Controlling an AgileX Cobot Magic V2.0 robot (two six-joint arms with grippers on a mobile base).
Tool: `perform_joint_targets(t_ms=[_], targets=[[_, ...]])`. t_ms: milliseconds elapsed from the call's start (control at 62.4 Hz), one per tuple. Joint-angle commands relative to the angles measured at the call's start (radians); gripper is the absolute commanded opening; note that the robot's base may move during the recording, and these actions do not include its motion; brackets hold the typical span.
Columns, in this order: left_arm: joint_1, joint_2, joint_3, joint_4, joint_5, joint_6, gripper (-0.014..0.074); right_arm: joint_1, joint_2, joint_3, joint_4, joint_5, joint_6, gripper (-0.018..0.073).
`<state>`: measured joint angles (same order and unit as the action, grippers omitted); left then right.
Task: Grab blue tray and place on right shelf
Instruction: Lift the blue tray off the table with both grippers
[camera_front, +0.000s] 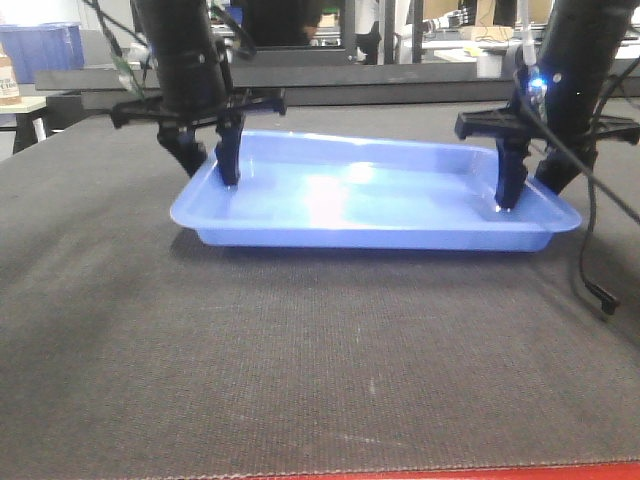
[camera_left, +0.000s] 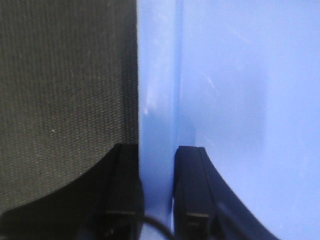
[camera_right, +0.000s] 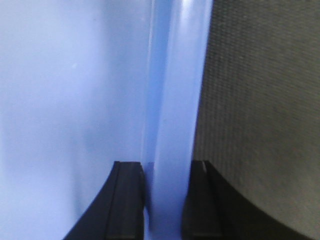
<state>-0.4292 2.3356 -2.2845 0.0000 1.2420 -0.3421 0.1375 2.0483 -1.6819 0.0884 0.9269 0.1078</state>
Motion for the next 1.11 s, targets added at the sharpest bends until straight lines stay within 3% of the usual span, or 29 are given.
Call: perform_joint_targets(t_ms=[0,224,320,481,625,833,1089], targets=[[-0.004,-0.140,-0.046,0.009,0.097,0.025,-0.0041,0.003,-0.127,-0.029,-0.003,0.012,-0.013,0.0058],[-0.004,-0.279,0.004,0.032,0.097,0.094,-0.0041,0.052,-0.273,-0.029,-0.013,0.056,-0.012,0.0058],[-0.004,-0.364,0.138,0.069,0.097,0.113,-0.0041,0.088,-0.331,-0.029,-0.015,0.068,0.001,0.0058],[0.029,-0.511,0.366,0.013,0.097,0.113,-0.0041,0.126,-0.387,-0.029,-0.024,0.103,0.031,0.0058],[0.036,-0.632,0.507,0.025,0.097,0.085,-0.0041,0.175,-0.420,-0.028,-0.066,0.161,0.036,0.0058],[0.036,-0.761,0.566,0.033,0.097,0.055,-0.0041,0.254,-0.470,-0.022,-0.113,0.230,0.051,0.0058],[0.036,-0.860,0.566,0.000,0.097,0.037,-0.0041,0.280,-0.571,-0.016,-0.113,0.246,0.060,0.0058]])
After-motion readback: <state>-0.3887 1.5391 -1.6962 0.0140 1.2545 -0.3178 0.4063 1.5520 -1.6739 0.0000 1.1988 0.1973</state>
